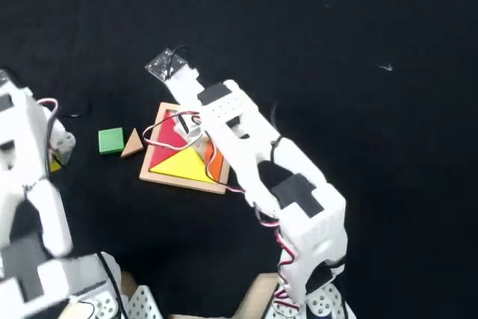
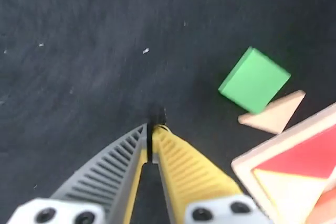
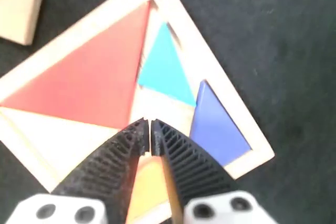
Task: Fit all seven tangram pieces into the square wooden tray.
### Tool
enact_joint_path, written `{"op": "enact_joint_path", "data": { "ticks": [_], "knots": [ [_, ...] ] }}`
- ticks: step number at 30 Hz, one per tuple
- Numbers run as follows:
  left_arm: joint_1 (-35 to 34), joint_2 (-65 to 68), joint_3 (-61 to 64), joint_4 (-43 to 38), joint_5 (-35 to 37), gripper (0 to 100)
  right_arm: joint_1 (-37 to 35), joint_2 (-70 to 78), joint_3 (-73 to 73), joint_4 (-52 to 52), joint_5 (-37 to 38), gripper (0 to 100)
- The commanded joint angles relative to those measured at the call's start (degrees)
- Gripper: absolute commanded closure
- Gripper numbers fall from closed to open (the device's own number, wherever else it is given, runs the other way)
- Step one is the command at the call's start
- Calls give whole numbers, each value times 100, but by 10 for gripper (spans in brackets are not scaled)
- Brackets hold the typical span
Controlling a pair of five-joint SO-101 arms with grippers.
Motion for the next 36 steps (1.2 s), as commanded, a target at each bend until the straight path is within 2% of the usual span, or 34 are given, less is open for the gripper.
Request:
{"op": "enact_joint_path", "data": {
  "ticks": [1,5,8,12,20,29,36],
  "knots": [
    [4,-1125,884,-985,193,970,-62,-13,-409,62,-53,988],
    [-31,-1495,1701,-1881,765,968,-62,92,-409,-185,-53,988],
    [-48,-1442,1956,-2321,721,966,-62,409,-593,-141,-44,988],
    [-48,-1424,1965,-2233,440,966,-44,787,-927,-97,-44,988],
    [-541,-1424,2009,-2268,475,966,-53,1235,-1560,-105,-9,988],
    [-523,-1398,2053,-2268,695,969,-123,1323,-1903,255,0,988],
    [-505,-1468,2475,-2901,677,967,-158,1121,-1842,914,0,988]
  ]
}}
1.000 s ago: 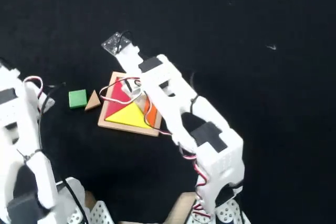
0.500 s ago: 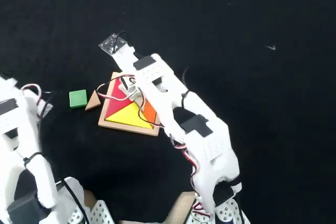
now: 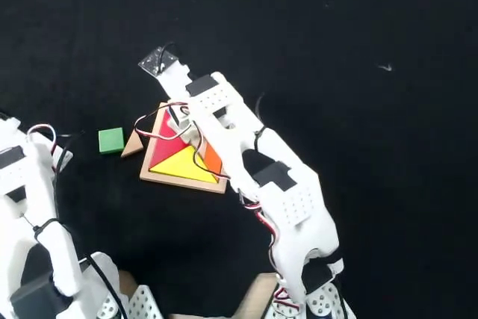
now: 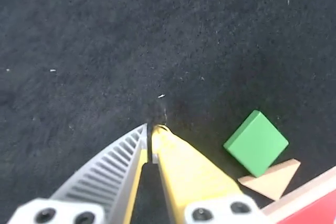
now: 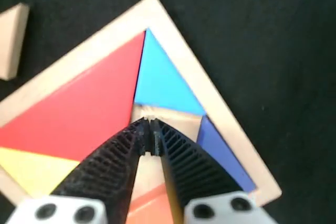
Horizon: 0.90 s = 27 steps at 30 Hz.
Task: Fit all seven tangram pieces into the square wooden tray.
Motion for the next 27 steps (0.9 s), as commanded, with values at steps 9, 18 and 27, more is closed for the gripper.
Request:
{"op": "enact_joint_path", "data": {
  "ticks": [9,18,27],
  "knots": [
    [198,-211,57,-325,26,967,-281,-400,611,721,651,988],
    [198,-211,57,-325,26,967,-686,-813,1393,949,1037,988],
    [198,-211,57,-325,26,967,-791,-2492,3116,308,1389,988]
  ]
}}
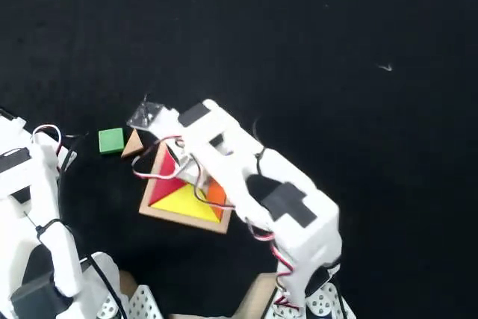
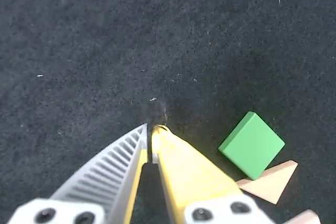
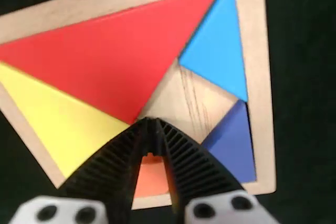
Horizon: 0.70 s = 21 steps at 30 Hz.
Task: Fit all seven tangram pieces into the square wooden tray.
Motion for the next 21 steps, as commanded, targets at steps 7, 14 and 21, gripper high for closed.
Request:
{"op": "enact_joint_path", "data": {
  "ticks": [7,14,21],
  "knots": [
    [84,-185,-92,-105,-123,964,-105,-1455,734,-237,466,987],
    [910,-202,-1138,782,-2840,856,105,-2290,699,88,141,987],
    [1490,571,-3345,2848,-3965,855,1310,-3873,1244,44,-299,987]
  ]
}}
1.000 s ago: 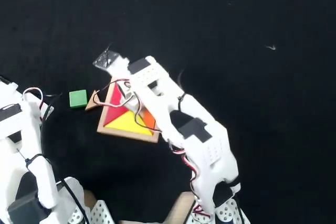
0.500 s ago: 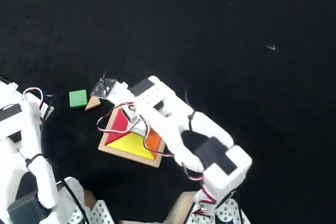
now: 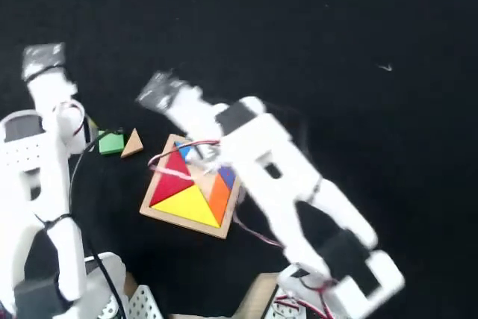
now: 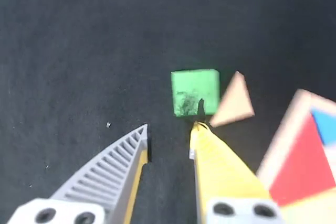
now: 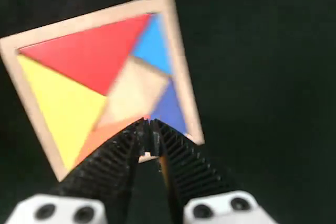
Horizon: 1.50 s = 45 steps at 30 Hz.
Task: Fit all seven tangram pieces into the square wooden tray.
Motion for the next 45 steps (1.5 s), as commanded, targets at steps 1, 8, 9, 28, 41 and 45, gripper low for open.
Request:
{"op": "enact_joint_path", "data": {
  "ticks": [1,8,9,28,41,45],
  "knots": [
    [163,545,-1262,677,-176,852,985,-1103,593,-185,-352,987],
    [224,2189,-1930,800,712,819,1785,-1385,2870,-2251,-545,987],
    [242,2365,-1938,721,765,795,1829,-1402,3073,-2514,-545,987],
    [356,4281,-2176,-677,1116,766,1846,-1376,3538,-3235,-510,987],
    [215,4316,-2264,-677,774,872,1837,-1376,3538,-3235,-501,987],
    [215,4281,-2299,-615,791,965,1837,-1376,3538,-3235,-501,987]
  ]
}}
